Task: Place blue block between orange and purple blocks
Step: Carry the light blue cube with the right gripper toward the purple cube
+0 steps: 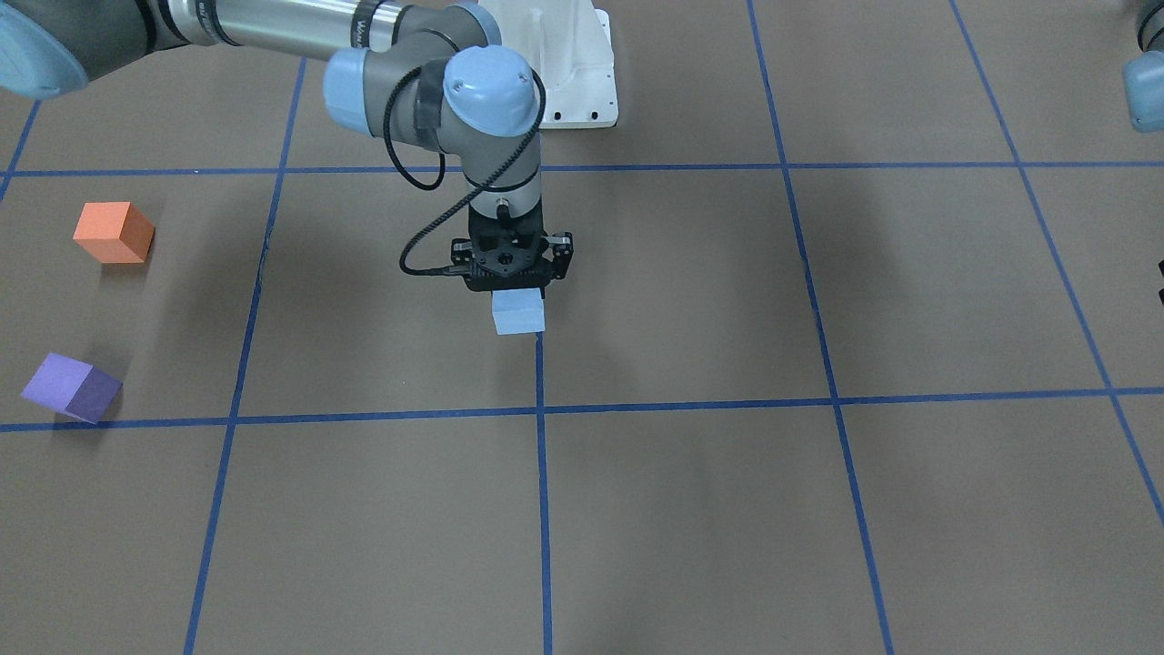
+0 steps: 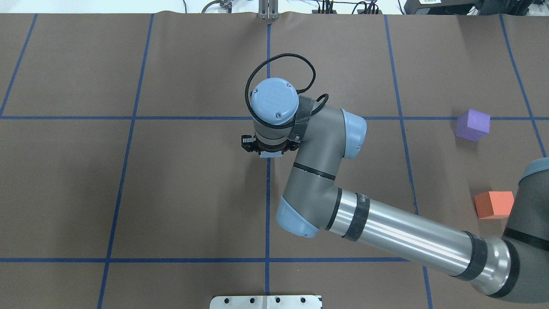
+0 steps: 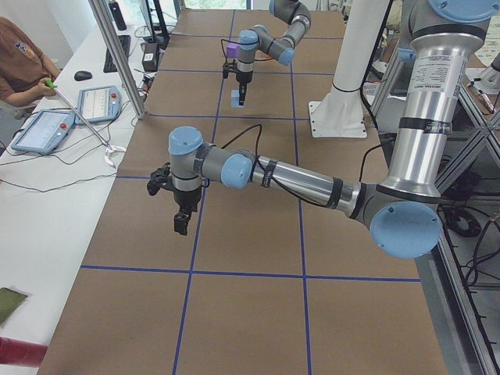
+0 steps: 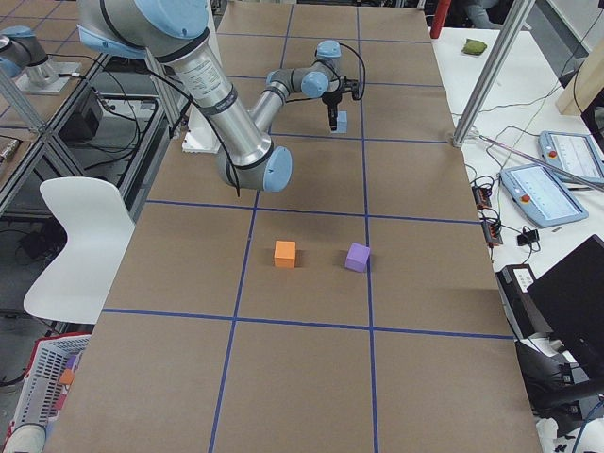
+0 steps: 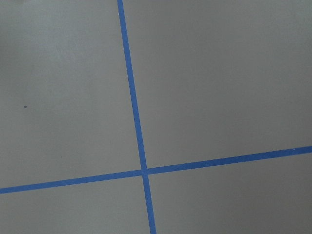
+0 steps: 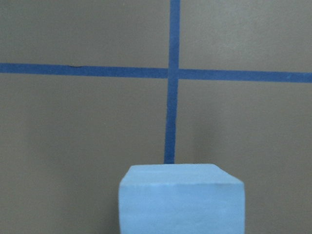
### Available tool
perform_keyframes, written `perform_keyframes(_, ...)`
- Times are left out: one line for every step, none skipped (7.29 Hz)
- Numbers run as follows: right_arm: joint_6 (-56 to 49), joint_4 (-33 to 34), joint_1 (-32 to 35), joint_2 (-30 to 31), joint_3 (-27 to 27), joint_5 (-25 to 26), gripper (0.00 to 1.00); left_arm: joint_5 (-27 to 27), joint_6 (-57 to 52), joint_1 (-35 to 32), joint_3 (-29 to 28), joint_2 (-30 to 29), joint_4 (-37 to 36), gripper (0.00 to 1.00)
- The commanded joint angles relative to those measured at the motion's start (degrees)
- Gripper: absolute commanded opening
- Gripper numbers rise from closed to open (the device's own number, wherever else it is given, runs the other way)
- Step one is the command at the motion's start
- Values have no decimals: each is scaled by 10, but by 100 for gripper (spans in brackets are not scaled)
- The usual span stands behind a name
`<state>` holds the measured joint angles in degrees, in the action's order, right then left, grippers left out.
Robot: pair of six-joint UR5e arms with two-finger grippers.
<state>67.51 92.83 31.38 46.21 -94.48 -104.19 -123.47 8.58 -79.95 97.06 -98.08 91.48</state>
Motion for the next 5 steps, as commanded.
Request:
perform_keyframes(-11, 52, 67, 124, -188, -12, 0, -40, -12, -6, 0, 3, -1, 100)
perform_keyframes(-64, 51, 116, 177, -233, -51, 0, -63, -12, -15, 0, 7, -1, 100)
perform_keyframes(-126, 48, 152, 234, -266, -81, 0, -80, -16, -34, 1, 11, 1, 100)
perform_keyframes(-191, 43, 186, 291, -281, -91, 0, -77, -49, -36, 3, 33, 17, 100)
perform_keyframes(-247, 42, 212, 332, -280, -102, 0, -76, -49, -36, 1, 42, 29, 100)
